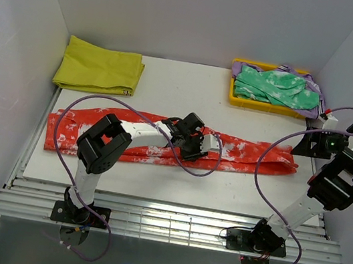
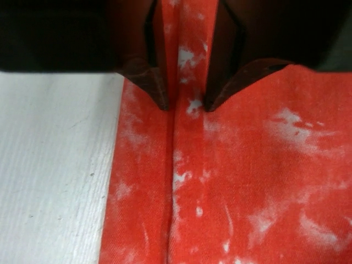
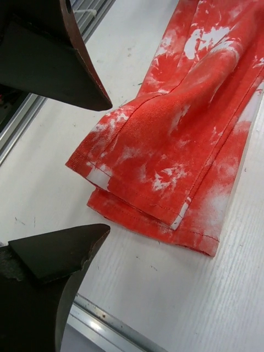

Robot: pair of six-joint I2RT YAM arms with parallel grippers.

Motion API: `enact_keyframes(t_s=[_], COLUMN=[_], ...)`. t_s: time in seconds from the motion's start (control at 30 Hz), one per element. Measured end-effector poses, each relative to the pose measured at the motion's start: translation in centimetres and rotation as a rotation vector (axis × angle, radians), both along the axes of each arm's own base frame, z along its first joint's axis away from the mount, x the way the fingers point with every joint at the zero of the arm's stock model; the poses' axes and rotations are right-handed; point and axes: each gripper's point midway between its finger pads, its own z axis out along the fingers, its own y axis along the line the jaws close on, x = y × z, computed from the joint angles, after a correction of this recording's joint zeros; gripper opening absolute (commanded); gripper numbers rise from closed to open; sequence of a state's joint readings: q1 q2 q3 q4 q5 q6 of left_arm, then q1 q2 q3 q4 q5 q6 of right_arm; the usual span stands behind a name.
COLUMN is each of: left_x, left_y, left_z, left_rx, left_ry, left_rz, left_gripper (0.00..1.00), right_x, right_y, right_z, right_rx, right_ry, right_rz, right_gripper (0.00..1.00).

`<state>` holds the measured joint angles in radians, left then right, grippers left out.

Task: Fold and stack the trousers
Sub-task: Fold the trousers

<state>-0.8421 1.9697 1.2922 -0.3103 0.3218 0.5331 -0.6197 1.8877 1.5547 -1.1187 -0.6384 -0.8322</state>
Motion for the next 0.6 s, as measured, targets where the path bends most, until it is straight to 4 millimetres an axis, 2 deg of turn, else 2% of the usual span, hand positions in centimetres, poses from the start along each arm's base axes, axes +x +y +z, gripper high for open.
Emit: enact_keyframes(t_s=[0.1,0.23,0.3,0.33,0.5,0.6], left_x=[0.3,0.3,0.3,0.3,0.2,-0.4], left_y=[0.1,0.1,0.0,0.0,0.1,0.2], left_z=[0.0,0.0,0.0,0.1,0.5,1.7], left_rx=[0.008,0.010,0.010,0.009,0.007,-0.005], left_ry=[-0.014,-0.021,-0.021,-0.022,-0.022,-0.015], left_rz=[0.010,0.007,0.007,0.007,0.006,-0.003], left_gripper=[0.27,0.22,0.10,0.00,0.00,0.00], right_x=[-0.4,-0.2,-0.1,-0.1,0.0,0.3], right_y=[0.4,0.3,0.3,0.3,0.3,-0.1], right_z=[-0.5,-0.8,-1.0,-1.2,-1.2,-0.9], right_rx=[0.026,0.038,0.044,0.047,0.049,0.034], right_ry=[0.033,0.045,0.054,0.057,0.062,0.052], right_rz=[-0.030,-0.052,-0.057,-0.059,-0.064,-0.064], right_gripper=[0.89,0.89,0.89,0.88,0.88,0.88])
